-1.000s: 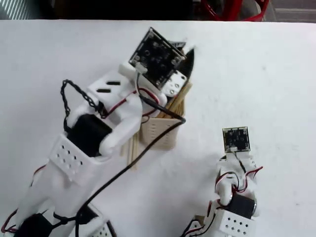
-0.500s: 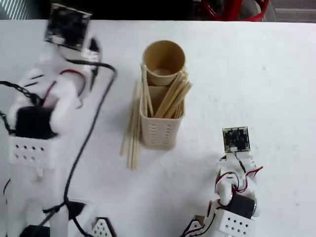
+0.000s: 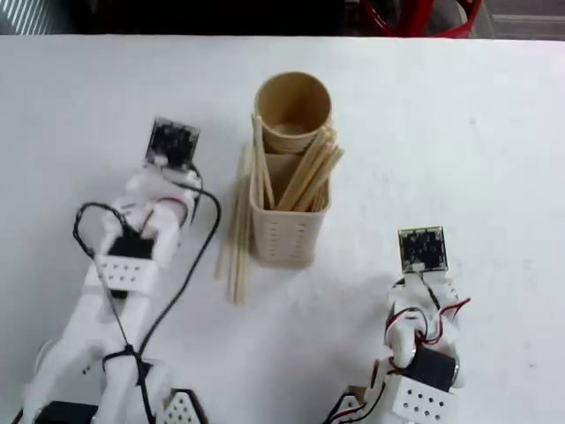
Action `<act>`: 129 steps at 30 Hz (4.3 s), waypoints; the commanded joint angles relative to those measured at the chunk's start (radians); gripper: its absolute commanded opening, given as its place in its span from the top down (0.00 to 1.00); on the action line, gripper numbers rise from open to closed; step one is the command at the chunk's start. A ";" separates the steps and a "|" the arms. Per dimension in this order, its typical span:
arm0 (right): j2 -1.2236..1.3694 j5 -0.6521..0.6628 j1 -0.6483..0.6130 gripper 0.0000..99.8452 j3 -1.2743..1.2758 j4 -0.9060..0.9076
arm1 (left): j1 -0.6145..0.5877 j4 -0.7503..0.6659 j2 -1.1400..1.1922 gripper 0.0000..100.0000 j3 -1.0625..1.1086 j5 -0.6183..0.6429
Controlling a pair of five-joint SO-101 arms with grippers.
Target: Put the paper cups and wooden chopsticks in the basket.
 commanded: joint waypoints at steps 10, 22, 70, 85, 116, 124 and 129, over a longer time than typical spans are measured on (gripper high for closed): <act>-0.002 0.002 0.008 0.98 0.009 0.005 | 0.010 -0.029 -0.024 0.92 0.015 -0.003; -0.002 0.002 0.008 0.98 0.009 0.005 | 0.010 -0.034 -0.028 0.92 0.028 -0.002; -0.002 0.002 0.008 0.98 0.009 0.005 | 0.010 0.258 0.124 0.91 -0.169 0.009; -0.002 0.002 0.008 0.98 0.009 0.005 | 0.140 0.350 0.426 0.91 -0.388 0.132; -0.002 0.002 0.008 0.98 0.009 0.005 | 0.111 0.399 0.467 0.81 -0.408 0.146; -0.002 0.002 0.008 0.98 0.009 0.005 | 0.128 0.422 0.604 0.82 -0.529 0.252; -0.002 0.002 0.008 0.98 0.009 0.005 | 0.130 0.446 0.634 0.82 -0.560 0.267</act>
